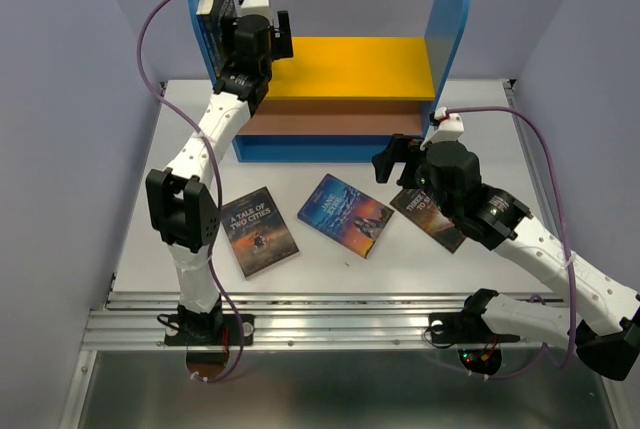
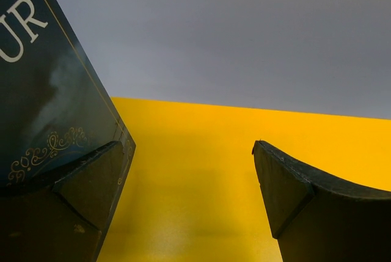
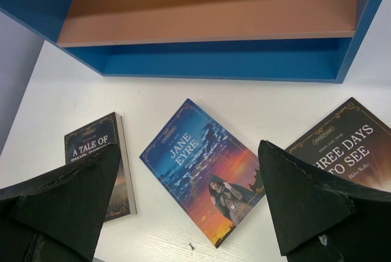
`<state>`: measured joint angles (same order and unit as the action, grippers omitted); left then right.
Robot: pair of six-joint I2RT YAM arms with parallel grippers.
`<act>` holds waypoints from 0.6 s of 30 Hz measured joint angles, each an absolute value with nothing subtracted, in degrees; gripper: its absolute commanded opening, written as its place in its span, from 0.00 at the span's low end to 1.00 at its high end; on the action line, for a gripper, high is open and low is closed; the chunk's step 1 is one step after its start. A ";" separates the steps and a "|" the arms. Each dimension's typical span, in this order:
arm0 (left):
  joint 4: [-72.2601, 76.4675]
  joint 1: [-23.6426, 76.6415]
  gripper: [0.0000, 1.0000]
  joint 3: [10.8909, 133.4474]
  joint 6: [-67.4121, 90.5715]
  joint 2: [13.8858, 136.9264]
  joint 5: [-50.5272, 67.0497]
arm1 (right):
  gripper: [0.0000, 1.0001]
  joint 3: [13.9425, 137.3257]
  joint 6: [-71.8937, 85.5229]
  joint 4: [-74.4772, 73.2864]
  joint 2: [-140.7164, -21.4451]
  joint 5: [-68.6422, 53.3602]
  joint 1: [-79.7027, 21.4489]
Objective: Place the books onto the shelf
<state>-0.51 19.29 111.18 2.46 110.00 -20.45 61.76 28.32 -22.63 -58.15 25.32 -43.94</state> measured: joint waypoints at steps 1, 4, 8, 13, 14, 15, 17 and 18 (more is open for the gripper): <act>-0.23 19.25 0.99 110.91 2.59 109.71 -19.86 | 1.00 61.76 28.32 -22.61 -58.15 25.32 -43.94; 0.84 19.05 0.99 110.00 3.05 108.71 -17.89 | 1.00 61.76 28.32 -22.61 -58.15 25.32 -43.94; 2.17 18.87 0.99 108.33 3.84 106.39 -14.72 | 1.00 61.76 28.29 -22.61 -58.15 25.32 -43.94; 3.16 18.76 0.99 108.25 4.71 103.24 -10.94 | 1.00 61.76 28.29 -22.61 -58.17 25.32 -43.94; 3.20 18.79 0.99 108.25 4.91 102.35 -9.96 | 1.00 61.76 28.29 -22.61 -58.19 25.32 -43.94; 3.18 18.79 0.99 108.22 5.06 101.62 -9.08 | 1.00 61.76 28.29 -22.61 -58.22 25.30 -43.94; 3.25 18.74 0.99 108.22 5.48 99.98 -7.18 | 1.00 61.76 28.27 -22.61 -58.37 25.28 -43.94; 3.25 18.72 0.99 108.22 5.58 99.33 -6.59 | 1.00 61.76 28.27 -22.61 -58.46 25.28 -43.94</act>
<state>3.25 18.72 108.22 5.58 99.33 -6.59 61.76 28.27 -22.61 -58.46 25.28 -43.94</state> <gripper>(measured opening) 0.989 0.998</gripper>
